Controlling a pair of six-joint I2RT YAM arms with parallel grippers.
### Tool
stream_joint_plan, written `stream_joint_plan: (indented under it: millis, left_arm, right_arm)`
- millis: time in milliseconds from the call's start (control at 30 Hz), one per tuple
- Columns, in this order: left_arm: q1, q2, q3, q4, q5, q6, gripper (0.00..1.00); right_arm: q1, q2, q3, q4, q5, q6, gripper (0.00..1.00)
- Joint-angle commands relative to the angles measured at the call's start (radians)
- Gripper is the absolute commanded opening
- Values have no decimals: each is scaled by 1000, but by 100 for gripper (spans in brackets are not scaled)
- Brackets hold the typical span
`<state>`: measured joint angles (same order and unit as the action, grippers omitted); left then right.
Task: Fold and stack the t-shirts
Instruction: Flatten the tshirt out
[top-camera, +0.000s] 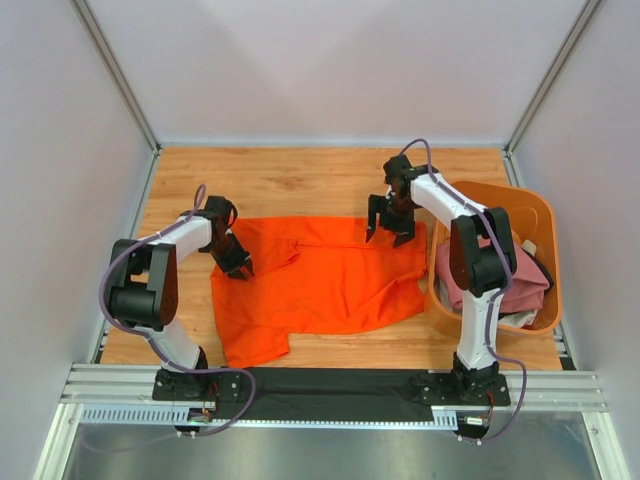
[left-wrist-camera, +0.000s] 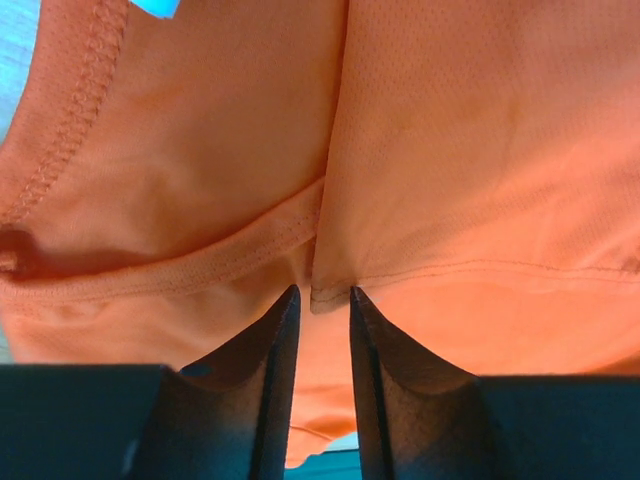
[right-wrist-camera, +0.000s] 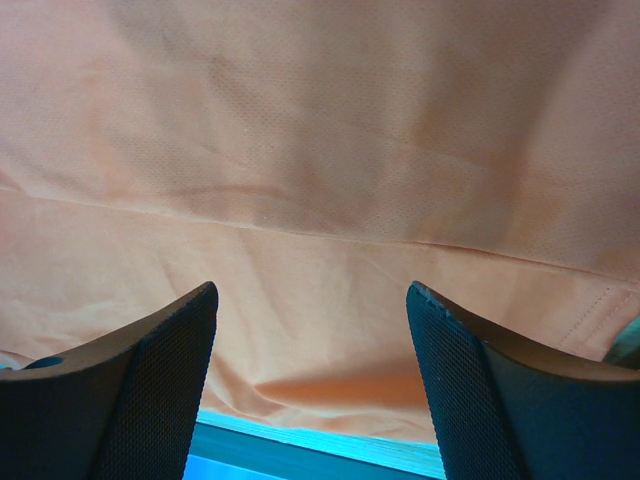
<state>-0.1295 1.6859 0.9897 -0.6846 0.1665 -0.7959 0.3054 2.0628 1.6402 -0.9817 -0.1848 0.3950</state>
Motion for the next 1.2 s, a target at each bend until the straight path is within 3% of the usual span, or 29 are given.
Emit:
stream_joint_plan:
  millis: [0,133,233,533,600,667,733,767,800,867,933,967,1000,1067,1167]
  left_arm:
    - [-4,24,33,16,-4,-8,33]
    - [-5,21,40,19,-7,-5,21]
    - [-7,23,47,11,-8,-2,0]
    - [-28,-91,263,-47,-153,23,0]
    - [-24,-48,364,35,-139,29,0]
    - [4,3,439,263,-87,23,0]
    - [39,121,480,481,78,-8,0]
    - [48,209,559,602,114,4,8]
    - [50,253,628,573,81,24,21]
    - [48,316,793,414,27,75,41]
    - [39,290,828,334,-88,171,58]
    - [34,241,827,256,-149,210,75]
    - [31,215,819,220,-239,233,77]
    - [31,126,749,140,-286,276,78]
    - [30,1,548,137,-210,267,70]
  right_arm:
    - [-6,-53,-14,29,-16,-15,78]
    - [-6,-61,-29,34,-19,-18,78]
    - [-6,-63,-34,38,-21,-18,78]
    - [-8,-40,19,25,-39,-5,78]
    - [-8,-29,55,9,-42,-4,78]
    - [-8,-32,72,0,-50,8,78]
    - [-8,-39,67,12,-58,22,78]
    - [-8,-41,63,23,-61,36,78]
    - [-8,-47,53,28,-64,47,78]
    - [-8,-52,50,34,-90,68,78]
    - [-8,-73,26,51,-97,80,78]
    - [-8,-81,18,61,-100,85,78]
    - [-8,-87,9,64,-93,87,78]
    - [-8,-107,-16,72,-76,84,78]
    - [-8,-125,-52,78,-33,61,78]
